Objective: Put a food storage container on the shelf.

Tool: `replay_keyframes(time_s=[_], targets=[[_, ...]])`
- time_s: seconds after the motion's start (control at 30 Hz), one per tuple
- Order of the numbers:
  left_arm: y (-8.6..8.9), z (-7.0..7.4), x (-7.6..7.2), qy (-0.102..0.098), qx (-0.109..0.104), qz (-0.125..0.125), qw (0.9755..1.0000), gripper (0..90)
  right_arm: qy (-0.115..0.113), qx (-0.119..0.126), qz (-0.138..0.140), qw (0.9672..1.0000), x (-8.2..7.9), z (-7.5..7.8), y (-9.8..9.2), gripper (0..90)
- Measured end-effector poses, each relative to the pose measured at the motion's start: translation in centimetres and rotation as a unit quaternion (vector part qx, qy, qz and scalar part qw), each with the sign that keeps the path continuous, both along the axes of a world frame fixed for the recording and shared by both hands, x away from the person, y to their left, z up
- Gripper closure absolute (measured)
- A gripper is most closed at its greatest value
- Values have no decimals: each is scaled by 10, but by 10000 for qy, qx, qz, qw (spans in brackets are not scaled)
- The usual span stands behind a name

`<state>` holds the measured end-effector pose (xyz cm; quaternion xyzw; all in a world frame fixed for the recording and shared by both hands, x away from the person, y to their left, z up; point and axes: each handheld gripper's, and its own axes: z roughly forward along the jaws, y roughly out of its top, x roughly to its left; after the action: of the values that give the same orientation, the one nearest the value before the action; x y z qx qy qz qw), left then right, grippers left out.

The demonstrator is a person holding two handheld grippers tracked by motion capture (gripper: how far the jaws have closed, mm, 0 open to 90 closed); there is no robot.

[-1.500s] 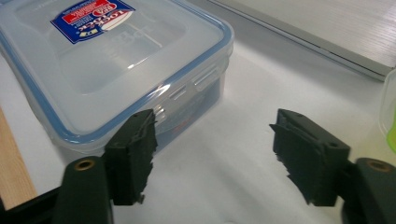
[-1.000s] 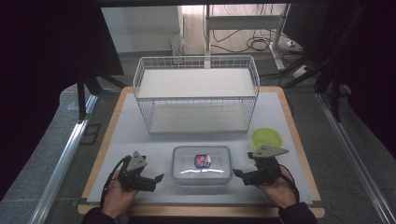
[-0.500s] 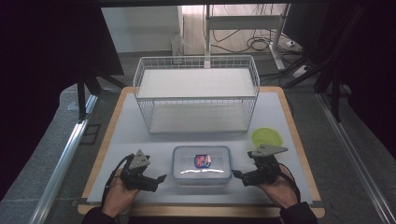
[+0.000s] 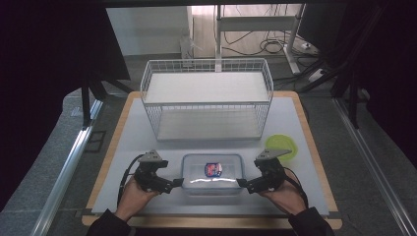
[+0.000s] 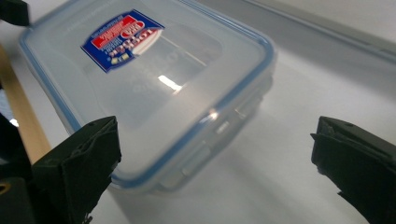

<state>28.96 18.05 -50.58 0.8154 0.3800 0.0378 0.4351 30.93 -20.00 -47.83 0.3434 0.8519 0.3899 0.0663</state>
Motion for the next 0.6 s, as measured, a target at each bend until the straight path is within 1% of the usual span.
replay_keyframes(time_s=[0.03,0.07,0.1,0.17,0.2,0.27,0.3,0.37,0.4,0.43,0.47,0.5,0.53,0.57,0.6], targets=[[-4,-2,5,121,-61,-116,9998,1,148,123,33,9998,3,0,3,21],[-6,-3,8,178,-85,-159,9997,0,225,170,78,9996,6,-1,5,22],[-6,-3,8,178,-85,-159,9997,0,225,170,78,9996,6,-1,5,22],[-10,-7,14,351,-265,-283,9986,0,448,162,113,9988,11,-5,12,27],[-11,-8,16,387,-310,-320,9983,0,523,162,120,9984,13,-7,13,24],[-13,-10,19,468,-395,-402,9973,0,732,282,140,9968,16,-10,15,23],[-14,-11,20,524,-450,-474,9965,0,813,325,143,9961,18,-12,15,23],[-17,-15,22,692,-581,-676,9936,0,916,397,174,9949,19,-13,15,27],[-17,-15,22,692,-581,-676,9936,0,975,432,197,9941,20,-14,16,31],[-20,-17,22,770,-640,-777,9919,0,975,432,197,9941,20,-14,16,31],[-24,-18,22,839,-687,-760,9912,0,1161,509,277,9915,21,-17,17,29],[-24,-17,21,819,-652,-756,9916,0,1214,522,281,9908,21,-18,18,28],[-24,-17,21,819,-652,-756,9916,6,1214,522,281,9908,21,-18,18,28],[-23,-11,17,690,-505,-756,9935,34,1291,570,270,9896,21,-19,18,41],[-23,-9,15,698,-438,-783,9935,47,1310,563,259,9894,20,-18,17,53]])
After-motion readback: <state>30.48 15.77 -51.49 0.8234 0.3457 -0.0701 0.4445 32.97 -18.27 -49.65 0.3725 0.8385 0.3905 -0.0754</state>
